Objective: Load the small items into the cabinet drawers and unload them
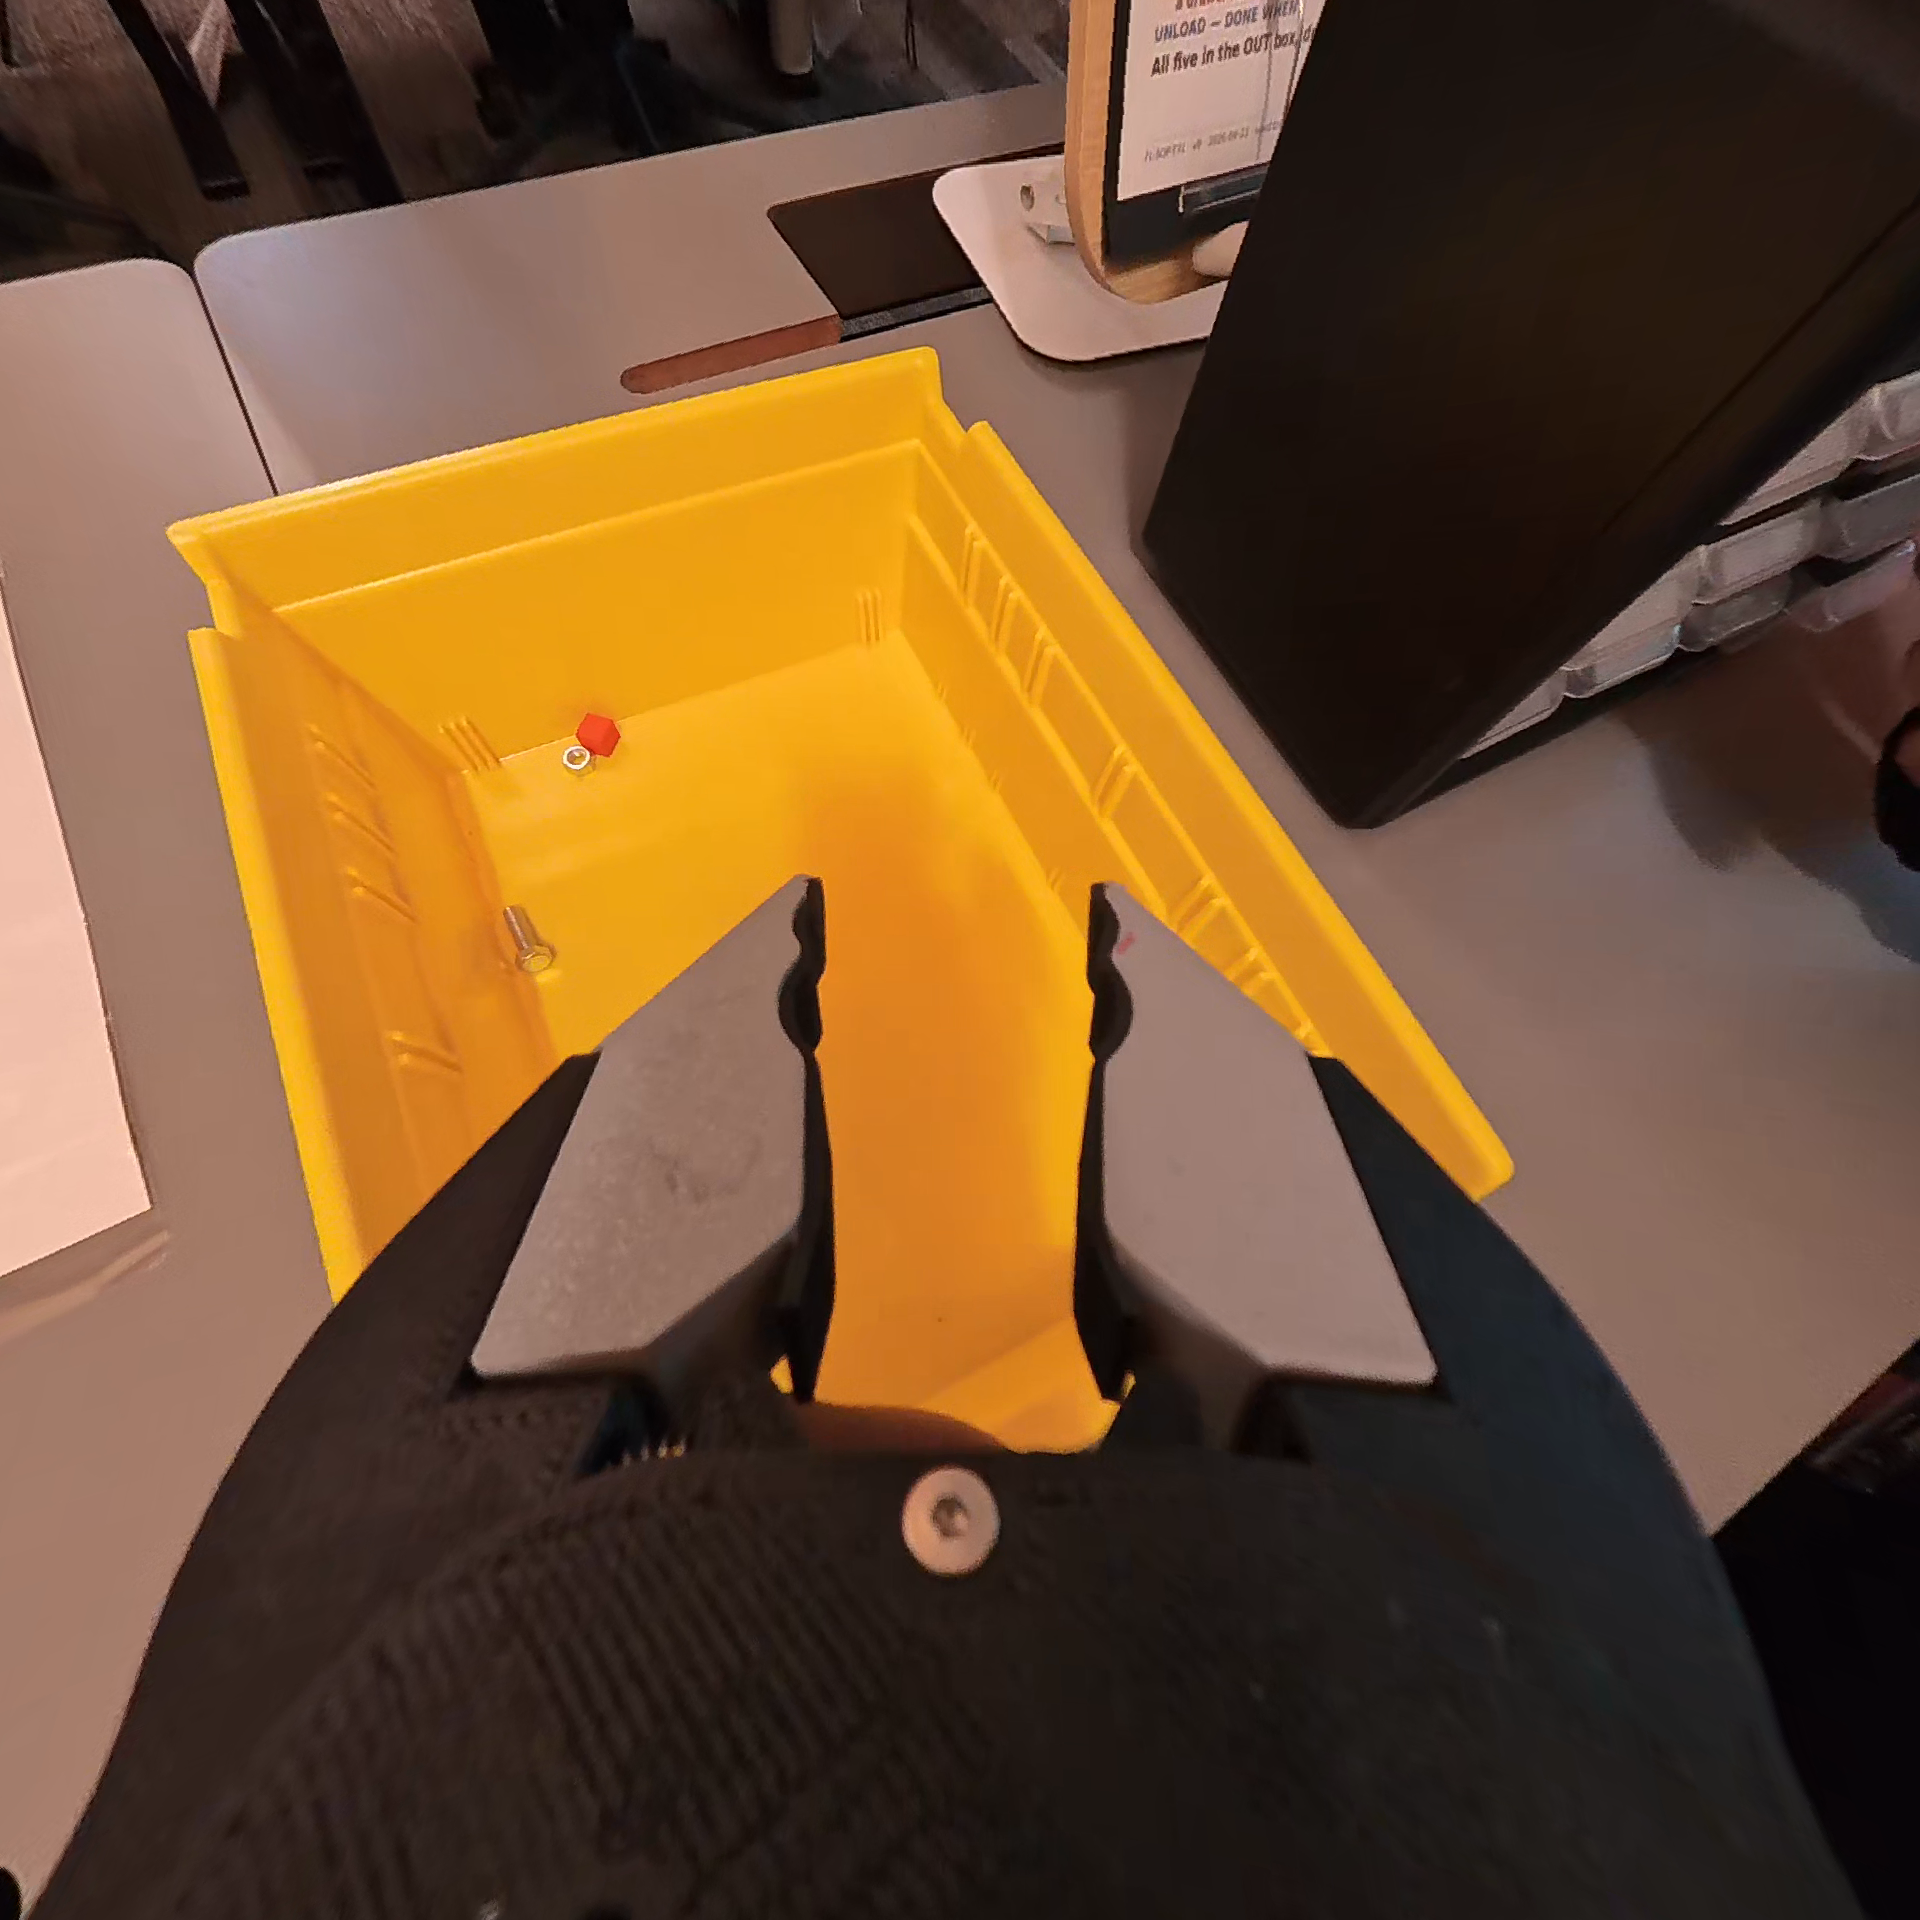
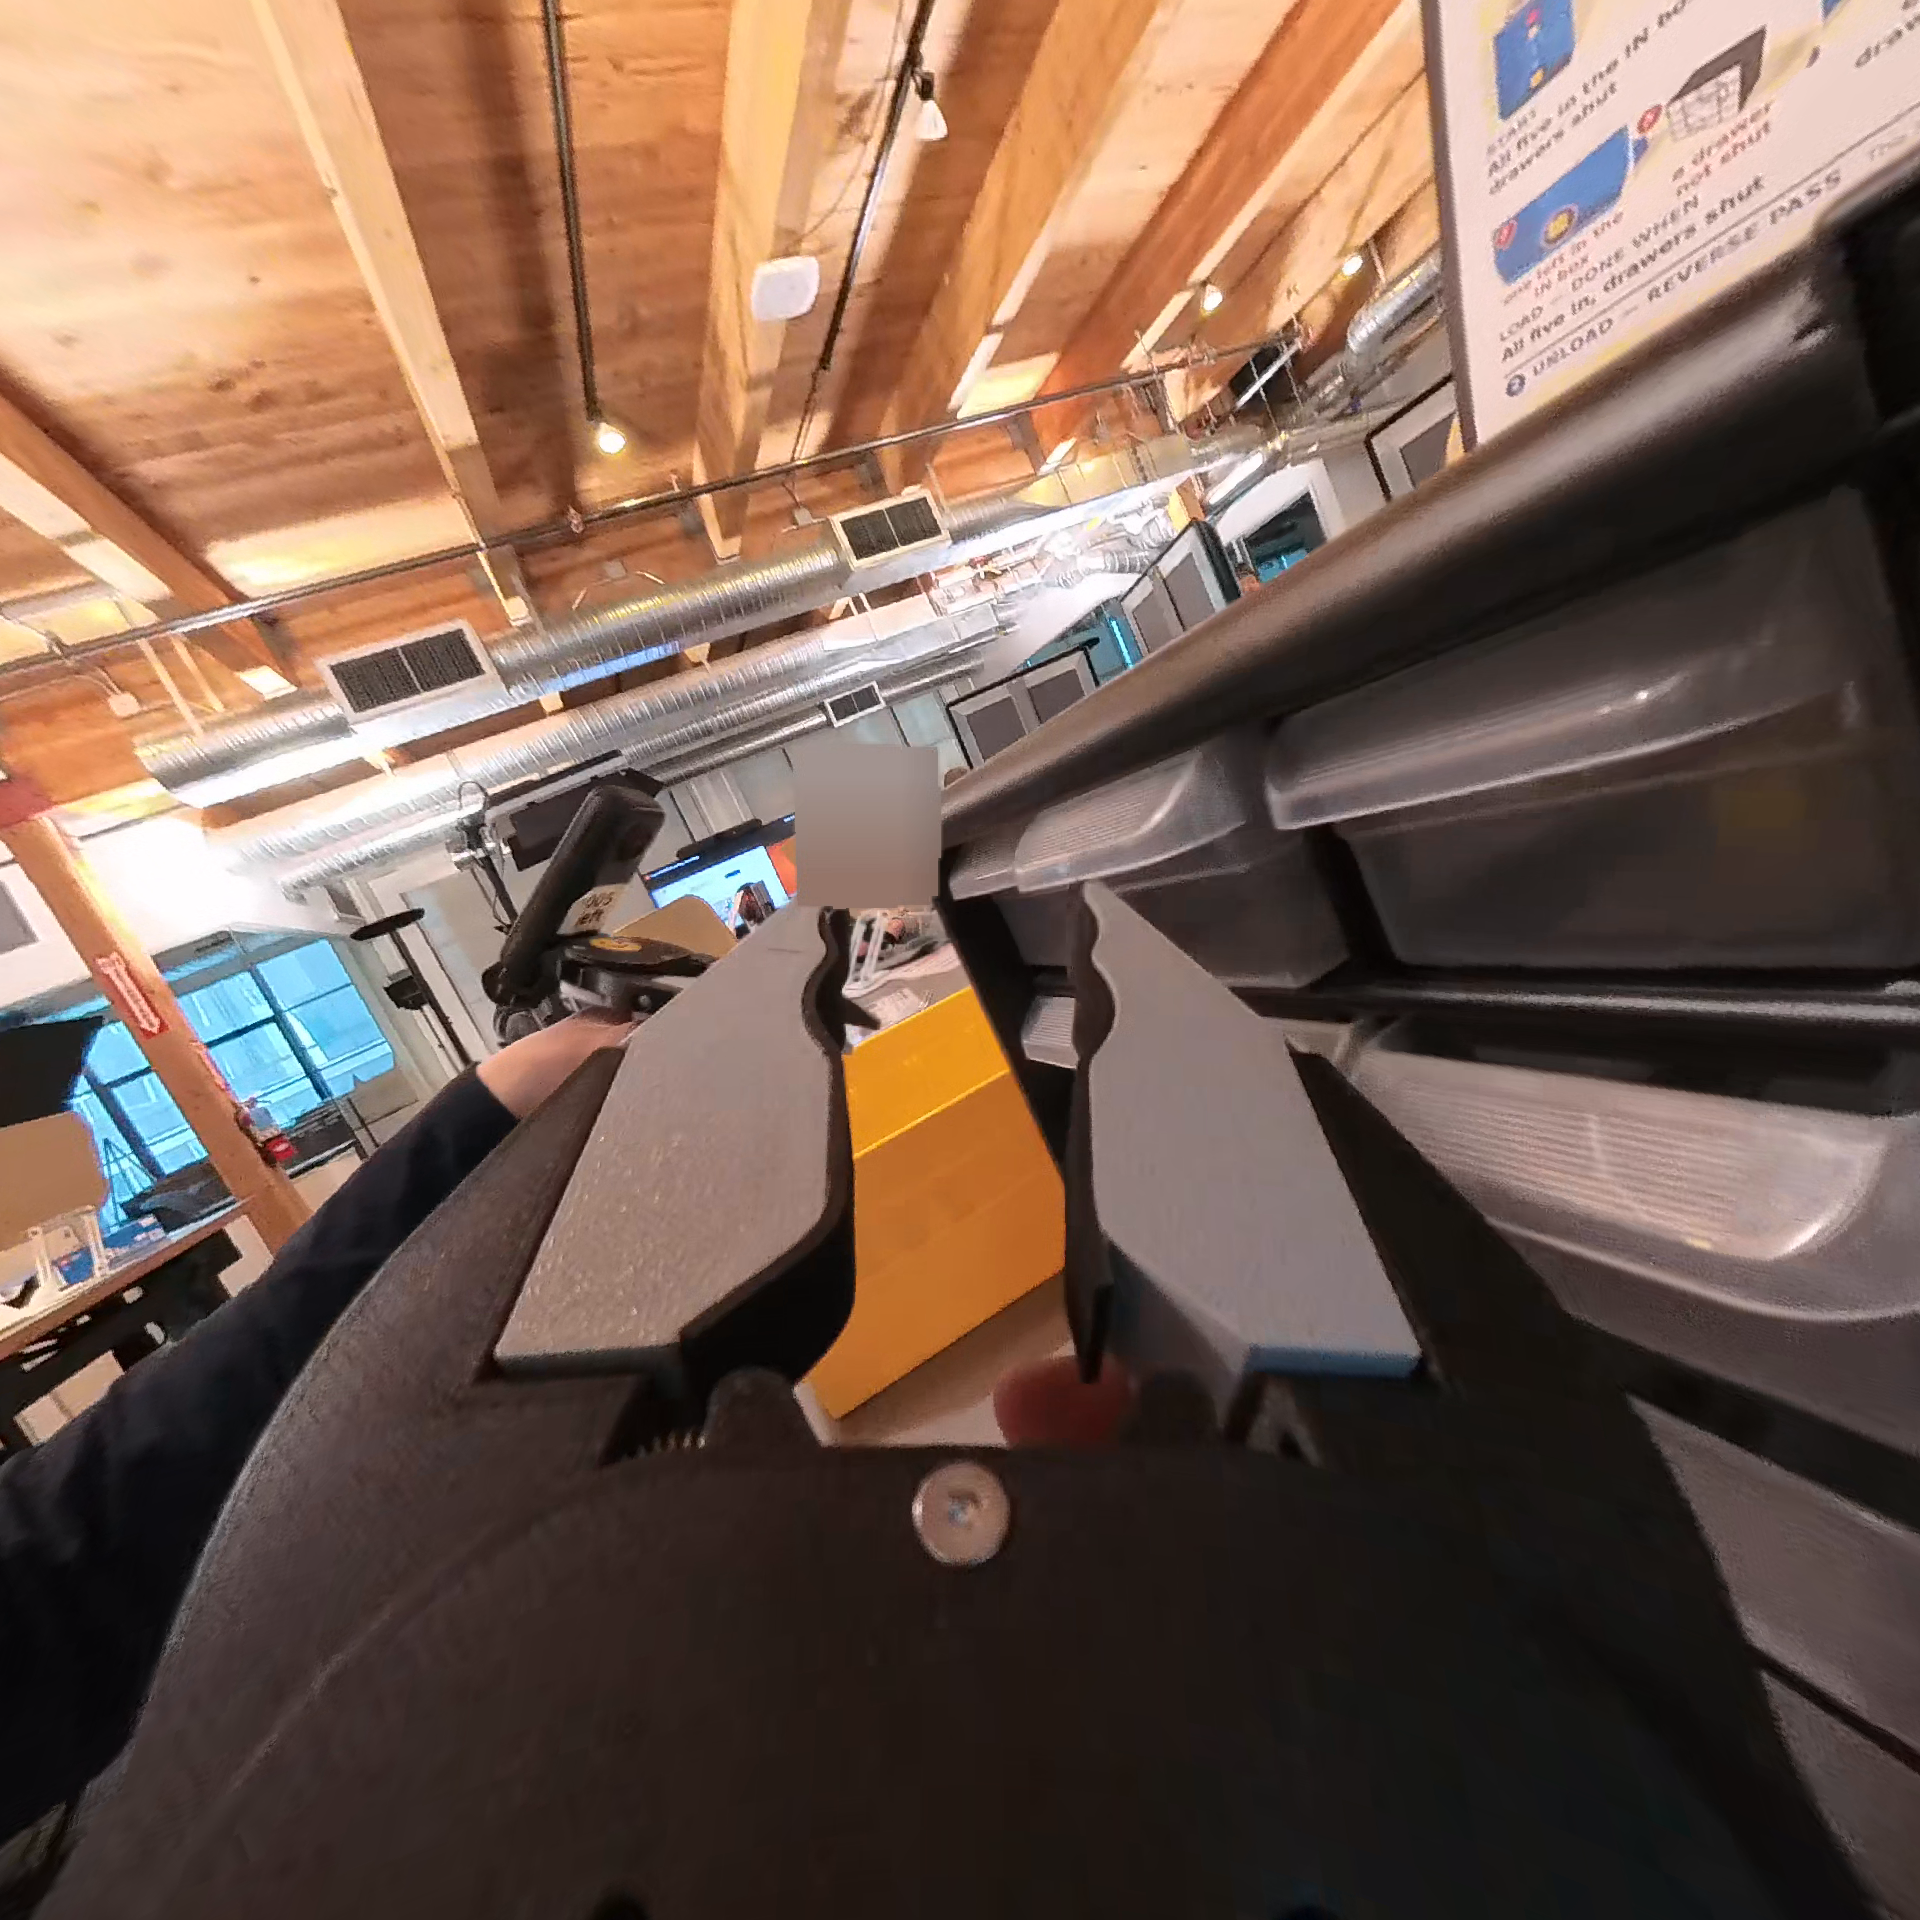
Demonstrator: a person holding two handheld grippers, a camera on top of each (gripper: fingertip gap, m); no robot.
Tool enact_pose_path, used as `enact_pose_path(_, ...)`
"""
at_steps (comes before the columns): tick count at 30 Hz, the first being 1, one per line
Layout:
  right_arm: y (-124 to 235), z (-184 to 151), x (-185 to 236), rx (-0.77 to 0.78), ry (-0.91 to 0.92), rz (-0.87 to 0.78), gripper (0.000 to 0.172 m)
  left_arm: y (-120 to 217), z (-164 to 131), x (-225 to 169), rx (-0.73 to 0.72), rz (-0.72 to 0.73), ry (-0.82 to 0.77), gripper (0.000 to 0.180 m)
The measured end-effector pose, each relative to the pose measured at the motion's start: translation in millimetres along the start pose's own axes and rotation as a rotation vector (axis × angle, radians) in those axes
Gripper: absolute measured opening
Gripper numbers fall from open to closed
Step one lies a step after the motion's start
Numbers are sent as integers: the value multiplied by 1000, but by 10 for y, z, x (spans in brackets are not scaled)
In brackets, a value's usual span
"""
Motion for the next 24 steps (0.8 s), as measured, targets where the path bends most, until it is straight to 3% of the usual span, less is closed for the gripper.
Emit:
enact_pose_path(1,12,-11,23,-2,9,8,38,-5,-1,1,1,0,1,49)
enact_pose_path(14,201,-183,403,49,163,64,38,-150,170,134,34,25,36,49)
enact_pose_path(19,218,-213,449,61,225,60,40,-544,288,541,166,156,41,49)
enact_pose_path(24,281,-242,490,67,287,69,39,-1039,183,997,368,255,1,45)
Point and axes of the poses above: each gripper's, where its closed fingertips meet, y back along the fingers, z out of its top, x = y × z across the jaws, the point moved 1 cm from there along y, back along the fingers, and after that the axes turned 15 degrees about x, right-handed, at the moved point
